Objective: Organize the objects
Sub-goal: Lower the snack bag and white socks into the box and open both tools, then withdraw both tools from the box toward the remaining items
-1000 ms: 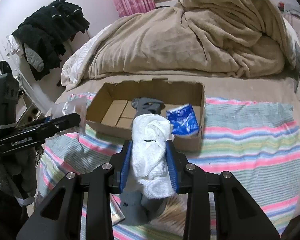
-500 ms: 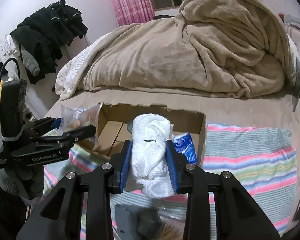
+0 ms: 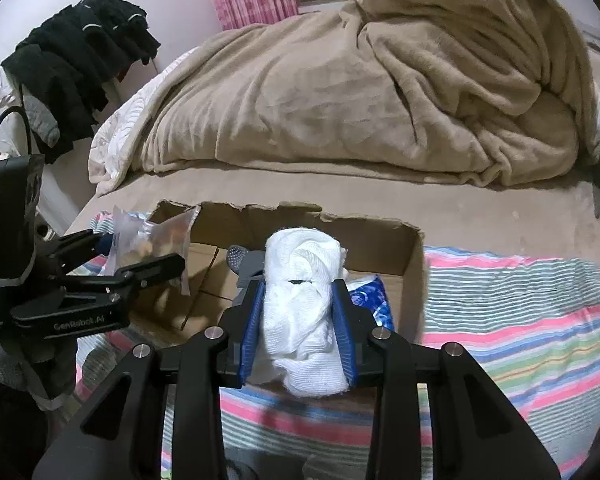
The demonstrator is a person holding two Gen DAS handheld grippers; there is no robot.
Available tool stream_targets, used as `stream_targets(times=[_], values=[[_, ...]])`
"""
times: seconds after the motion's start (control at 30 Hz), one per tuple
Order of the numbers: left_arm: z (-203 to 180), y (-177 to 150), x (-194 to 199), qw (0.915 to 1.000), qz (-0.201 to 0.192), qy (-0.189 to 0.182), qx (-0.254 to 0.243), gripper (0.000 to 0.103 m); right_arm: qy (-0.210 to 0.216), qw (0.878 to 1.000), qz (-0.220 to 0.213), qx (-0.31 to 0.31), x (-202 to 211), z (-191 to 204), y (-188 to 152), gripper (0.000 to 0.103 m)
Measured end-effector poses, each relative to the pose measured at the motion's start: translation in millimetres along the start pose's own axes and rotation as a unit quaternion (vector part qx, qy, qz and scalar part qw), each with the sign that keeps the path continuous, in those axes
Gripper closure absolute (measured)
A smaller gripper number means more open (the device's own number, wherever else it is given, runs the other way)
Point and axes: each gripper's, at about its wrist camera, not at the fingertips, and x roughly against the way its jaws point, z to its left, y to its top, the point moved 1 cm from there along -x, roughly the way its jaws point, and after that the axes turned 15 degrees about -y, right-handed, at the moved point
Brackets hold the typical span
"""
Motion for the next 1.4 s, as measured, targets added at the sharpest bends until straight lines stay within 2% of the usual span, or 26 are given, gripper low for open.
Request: stream_targets(times=[0.13, 0.4, 0.6, 0.73, 0.8, 0.87, 0.93, 1.07, 1.4], values=[[2.4, -1.0, -7.9, 0.9999, 0.009, -0.01, 0.006, 0.036, 0.003, 1.0, 0.013, 0.002, -15.8, 4.6, -3.0, 0.067], [3.7, -2.3, -15.3, 0.9998, 0.016, 0.009, 0.005, 0.034, 0.003, 0.999, 0.031, -0.009, -38.8, 10.9, -10.3, 0.067], [0.4, -4.5, -13.8, 0.9997, 0.018, 0.013, 0.003, 0.034, 0.022, 0.999, 0.048, -0.01, -47.7, 22.6, -17.7, 0.067], [-2.4, -6.4, -5.6, 0.9998, 0.011, 0.012, 0.008, 0.033, 0.025, 0.999, 0.043, -0.016, -42.7, 21.9, -16.8, 0.066], [-3.4, -8.6, 1.0, 0.9998, 0.007, 0.014, 0.01, 0.029, 0.022, 0.999, 0.04, -0.02, -39.2, 20.0, -15.3, 0.062], [-4.7, -9.7, 9.1, 0.9998, 0.002, 0.012, 0.015, 0.029, 0.022, 0.999, 0.032, -0.022, -32.8, 19.4, -14.4, 0.044], [-5.2, -10.3, 16.7, 0.9997, -0.004, 0.008, 0.021, 0.029, 0.021, 0.999, 0.019, -0.025, -23.5, 17.6, -13.5, 0.033], [-11.5, -13.4, 37.4, 0.9994, -0.018, 0.009, 0.027, 0.024, 0.021, 0.999, 0.005, -0.026, -3.9, 14.7, -13.5, 0.031], [-38.4, -27.6, 80.1, 0.9986, -0.041, 0.0, 0.033, 0.024, 0.019, 0.999, -0.007, -0.034, 42.0, -3.9, -28.8, 0.031]])
